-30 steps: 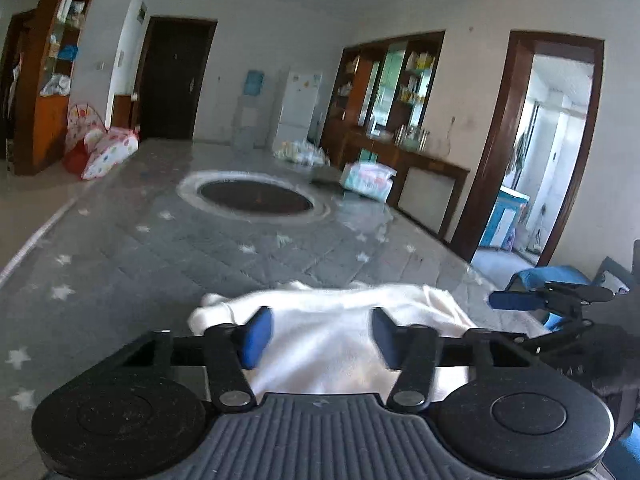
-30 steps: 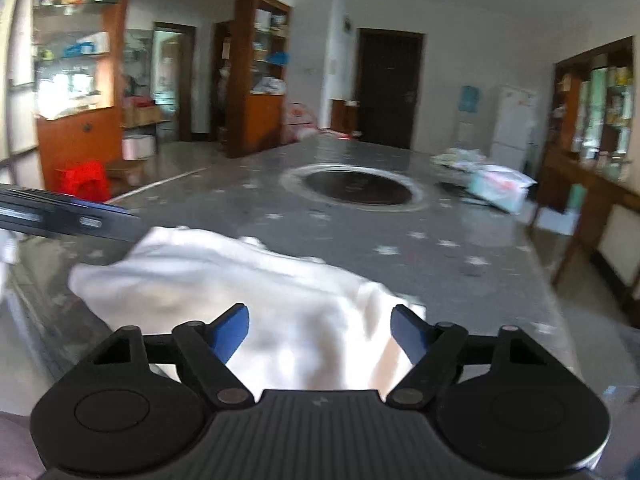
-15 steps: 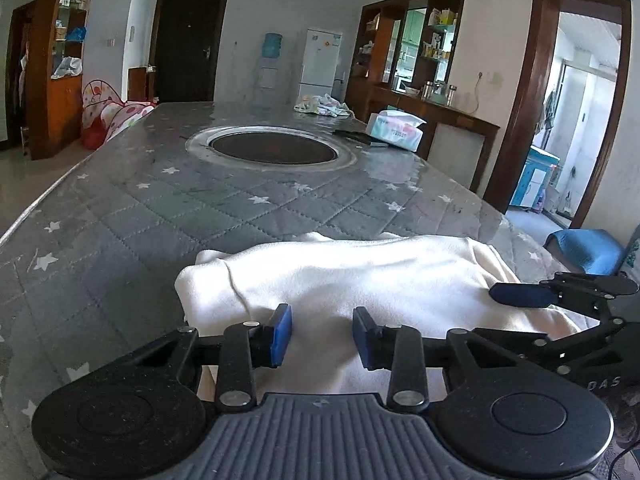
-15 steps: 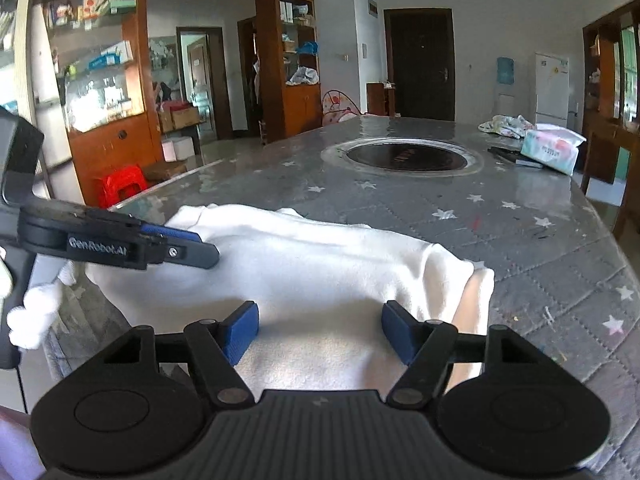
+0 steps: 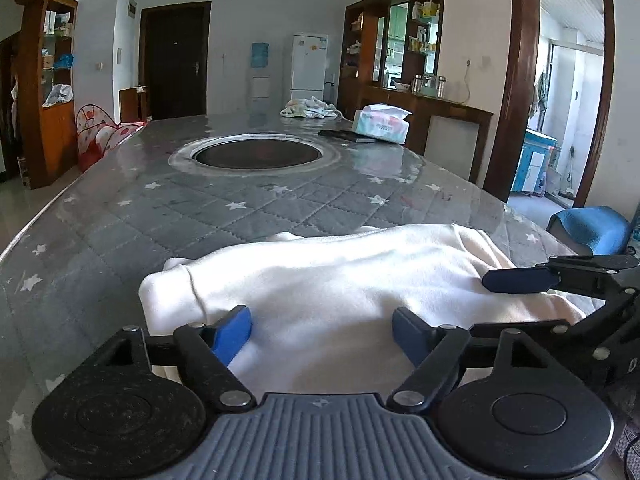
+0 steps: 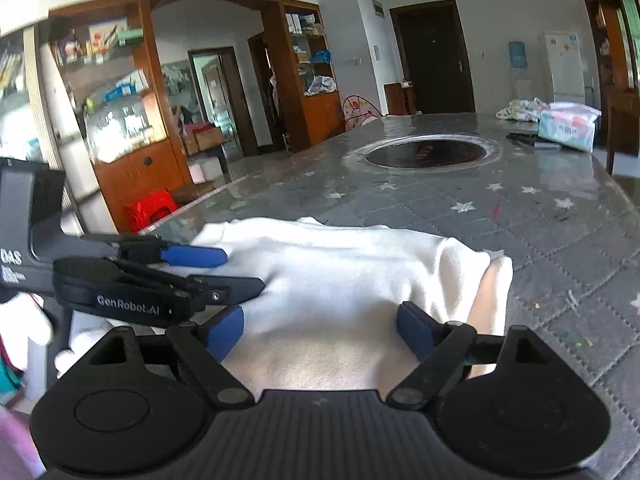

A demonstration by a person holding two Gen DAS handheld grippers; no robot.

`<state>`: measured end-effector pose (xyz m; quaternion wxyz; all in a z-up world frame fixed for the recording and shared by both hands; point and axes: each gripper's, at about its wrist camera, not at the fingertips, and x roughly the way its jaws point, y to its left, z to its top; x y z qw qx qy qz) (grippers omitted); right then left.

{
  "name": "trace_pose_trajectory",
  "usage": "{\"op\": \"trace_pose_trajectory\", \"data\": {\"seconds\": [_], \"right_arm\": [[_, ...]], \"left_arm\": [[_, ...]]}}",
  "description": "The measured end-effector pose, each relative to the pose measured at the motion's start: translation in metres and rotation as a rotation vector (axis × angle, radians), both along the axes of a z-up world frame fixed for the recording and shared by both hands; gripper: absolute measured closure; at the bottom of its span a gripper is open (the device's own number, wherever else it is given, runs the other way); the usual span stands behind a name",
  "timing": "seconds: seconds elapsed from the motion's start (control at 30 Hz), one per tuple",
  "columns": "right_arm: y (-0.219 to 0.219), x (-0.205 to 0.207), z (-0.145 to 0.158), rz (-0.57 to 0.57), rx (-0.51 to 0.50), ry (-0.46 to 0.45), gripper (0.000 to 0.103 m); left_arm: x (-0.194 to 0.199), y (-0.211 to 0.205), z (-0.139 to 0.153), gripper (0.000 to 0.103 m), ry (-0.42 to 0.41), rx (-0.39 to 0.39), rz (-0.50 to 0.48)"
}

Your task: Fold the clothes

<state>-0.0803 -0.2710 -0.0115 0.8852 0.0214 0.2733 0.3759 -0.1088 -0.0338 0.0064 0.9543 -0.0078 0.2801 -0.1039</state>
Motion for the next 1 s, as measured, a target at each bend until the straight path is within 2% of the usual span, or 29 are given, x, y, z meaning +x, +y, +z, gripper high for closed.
{"op": "trace_pose_trajectory", "data": {"seconds": [0.13,0.4,1.0], "right_arm": [[-0.002,0.001,0.0,0.012,0.017,0.011,0.013],[-0.01,0.004,-0.002,0.034,0.095,0.051,0.008],[-0.011,0.004,-0.004,0.03,0.128,0.06,0.006]], "left_arm": [[0.003,-0.005,-0.001,0.01,0.005,0.022,-0.01],[0.007,-0.006,-0.001,0.0,0.012,0.025,0.003],[0.005,-0.005,-0.001,0.0,0.007,0.018,-0.002]]}}
